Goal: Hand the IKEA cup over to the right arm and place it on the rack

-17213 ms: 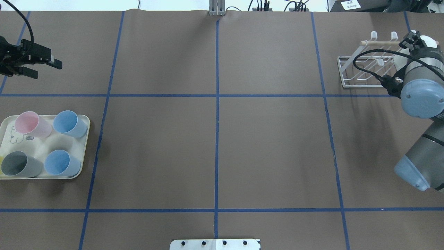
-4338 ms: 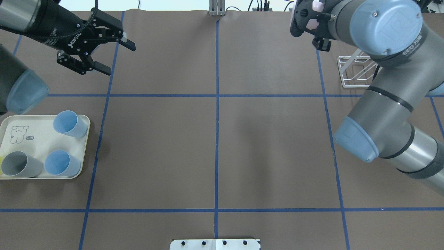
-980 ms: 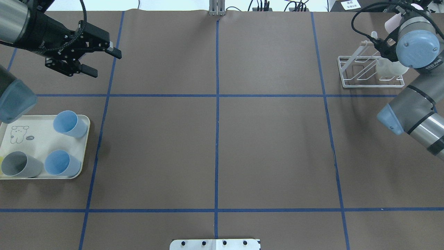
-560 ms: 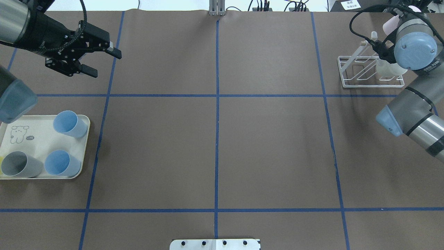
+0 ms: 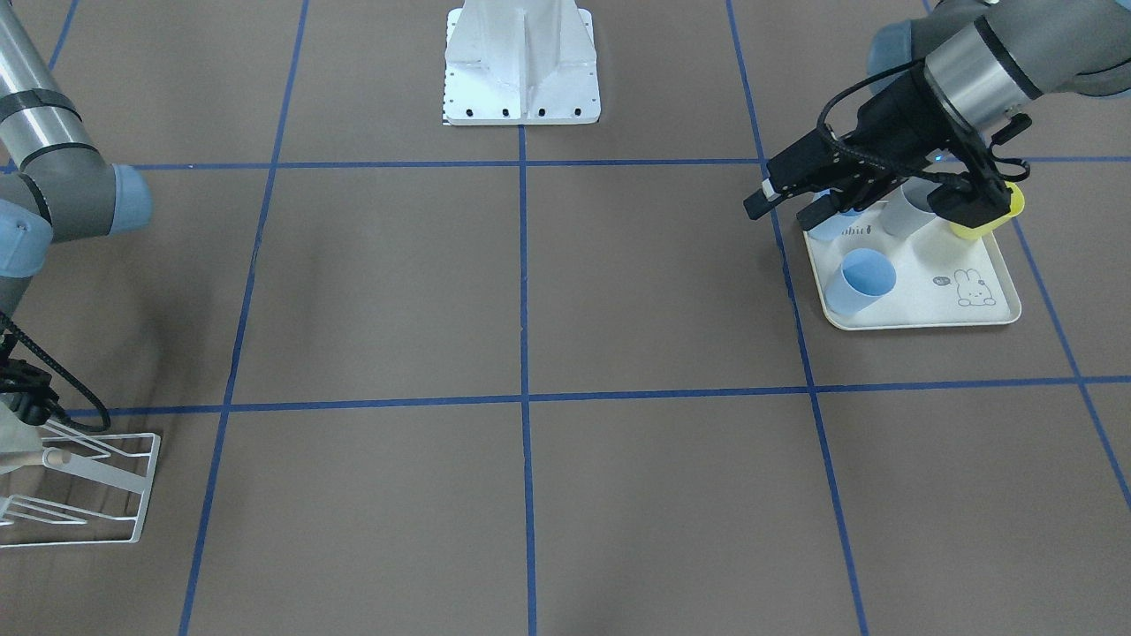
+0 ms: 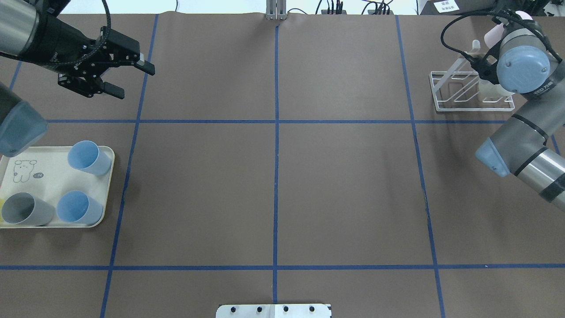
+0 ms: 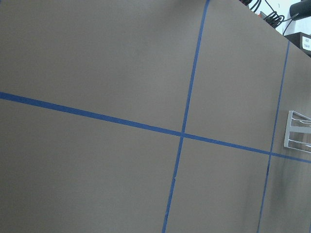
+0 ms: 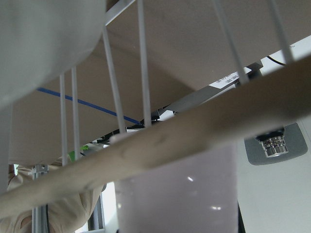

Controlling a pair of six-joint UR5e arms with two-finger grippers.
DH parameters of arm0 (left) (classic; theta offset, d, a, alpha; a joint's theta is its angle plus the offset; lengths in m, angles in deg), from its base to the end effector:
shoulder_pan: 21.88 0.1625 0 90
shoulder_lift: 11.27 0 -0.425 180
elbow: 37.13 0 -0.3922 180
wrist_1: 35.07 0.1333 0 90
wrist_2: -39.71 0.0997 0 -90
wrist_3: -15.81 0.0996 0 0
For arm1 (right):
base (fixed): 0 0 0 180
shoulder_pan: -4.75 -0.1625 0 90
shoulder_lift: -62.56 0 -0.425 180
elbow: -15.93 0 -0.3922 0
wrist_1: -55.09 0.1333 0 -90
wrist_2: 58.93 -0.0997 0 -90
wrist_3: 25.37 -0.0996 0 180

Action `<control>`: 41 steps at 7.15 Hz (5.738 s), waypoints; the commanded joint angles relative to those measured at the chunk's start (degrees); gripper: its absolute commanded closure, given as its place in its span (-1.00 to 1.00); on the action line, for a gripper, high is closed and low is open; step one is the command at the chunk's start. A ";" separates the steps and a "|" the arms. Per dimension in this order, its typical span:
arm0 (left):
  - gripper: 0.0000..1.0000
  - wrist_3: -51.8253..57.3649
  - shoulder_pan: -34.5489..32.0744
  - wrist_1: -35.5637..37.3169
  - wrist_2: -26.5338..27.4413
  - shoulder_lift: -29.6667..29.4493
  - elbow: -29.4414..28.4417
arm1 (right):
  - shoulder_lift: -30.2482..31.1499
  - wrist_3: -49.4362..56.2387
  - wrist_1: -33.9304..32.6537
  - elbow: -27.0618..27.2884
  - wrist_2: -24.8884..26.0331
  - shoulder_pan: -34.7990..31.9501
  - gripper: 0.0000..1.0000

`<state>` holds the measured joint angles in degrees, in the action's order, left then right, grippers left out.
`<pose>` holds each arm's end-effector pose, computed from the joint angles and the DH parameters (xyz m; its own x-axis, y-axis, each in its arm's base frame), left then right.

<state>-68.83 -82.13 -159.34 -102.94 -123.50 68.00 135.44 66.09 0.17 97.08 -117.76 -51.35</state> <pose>0.2315 -0.5142 0.2423 0.1699 -0.1831 -0.9683 0.1371 0.9774 -0.1608 -0.2059 -0.6378 0.5058 -0.4286 -0.5987 -0.6766 0.8977 -0.1976 -0.3937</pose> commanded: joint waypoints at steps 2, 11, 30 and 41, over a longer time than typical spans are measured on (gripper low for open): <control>-1.00 0.00 -0.04 0.00 0.00 0.00 -0.02 | 0.51 -0.06 0.07 -0.02 0.55 0.11 -0.81; -1.00 19.19 -7.14 0.09 0.09 8.14 0.25 | 0.51 -31.87 -6.49 17.70 -13.47 -0.24 -0.99; -1.00 57.57 -4.53 -6.42 16.62 43.78 -6.42 | 2.35 -103.77 -19.00 30.74 -54.03 2.14 -1.00; 1.00 58.01 -4.77 -7.56 8.96 42.45 -6.34 | 2.35 -103.68 -18.65 30.83 -53.94 2.22 -1.00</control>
<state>-10.85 -85.32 -167.00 -93.19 -80.83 61.53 137.93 -37.60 -18.75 127.90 -171.76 -49.16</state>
